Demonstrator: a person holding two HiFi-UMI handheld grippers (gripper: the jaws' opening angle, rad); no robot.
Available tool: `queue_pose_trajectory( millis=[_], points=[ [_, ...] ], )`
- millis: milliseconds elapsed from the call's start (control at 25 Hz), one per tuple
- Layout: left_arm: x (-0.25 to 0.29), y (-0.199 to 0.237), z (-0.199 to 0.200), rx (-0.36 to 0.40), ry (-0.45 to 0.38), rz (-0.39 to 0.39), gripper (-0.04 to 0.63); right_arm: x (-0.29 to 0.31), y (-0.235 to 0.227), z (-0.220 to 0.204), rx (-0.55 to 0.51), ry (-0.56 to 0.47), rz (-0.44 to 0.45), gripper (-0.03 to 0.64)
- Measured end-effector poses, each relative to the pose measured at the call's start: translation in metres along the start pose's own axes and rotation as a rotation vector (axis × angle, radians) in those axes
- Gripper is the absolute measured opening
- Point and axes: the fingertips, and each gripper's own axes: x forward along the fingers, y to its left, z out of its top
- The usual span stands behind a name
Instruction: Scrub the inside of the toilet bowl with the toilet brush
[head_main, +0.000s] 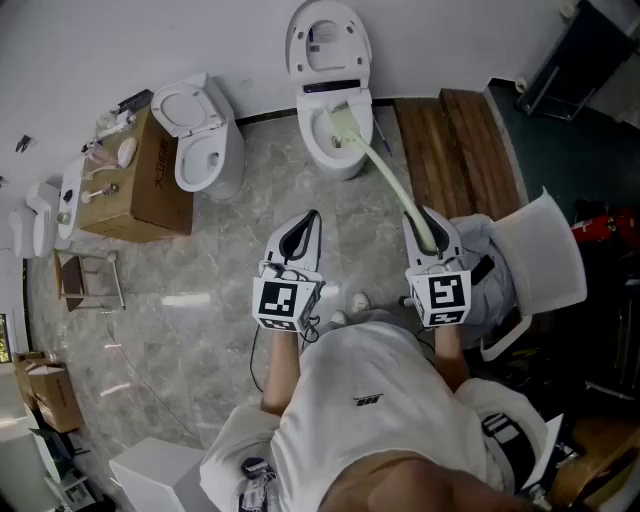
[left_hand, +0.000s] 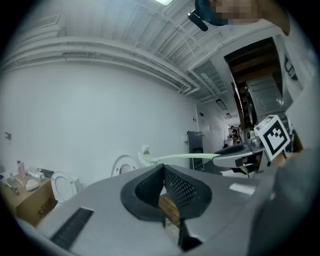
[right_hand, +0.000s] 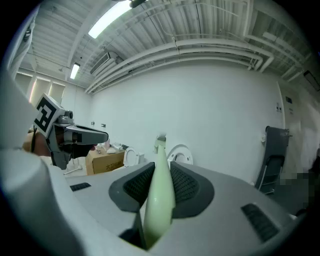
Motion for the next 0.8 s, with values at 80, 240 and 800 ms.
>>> queue_pose_trajectory(
  millis=[80, 240, 800],
  points=[
    [0.007, -0.001, -0.002, 0.000, 0.006, 0.004, 0.011, 0.006, -0.009, -0.003, 0.008, 0.001, -0.009, 0.087],
    [0.019, 0.009, -0.007, -0.014, 0.019, 0.014, 0.011, 0.021, -0.016, -0.001, 0.019, -0.005, -0.004, 0.087],
    [0.082, 0.062, -0.013, -0.012, 0.032, 0.010, 0.011, 0.096, -0.029, 0.001, 0.012, 0.022, -0.001, 0.087]
  ],
)
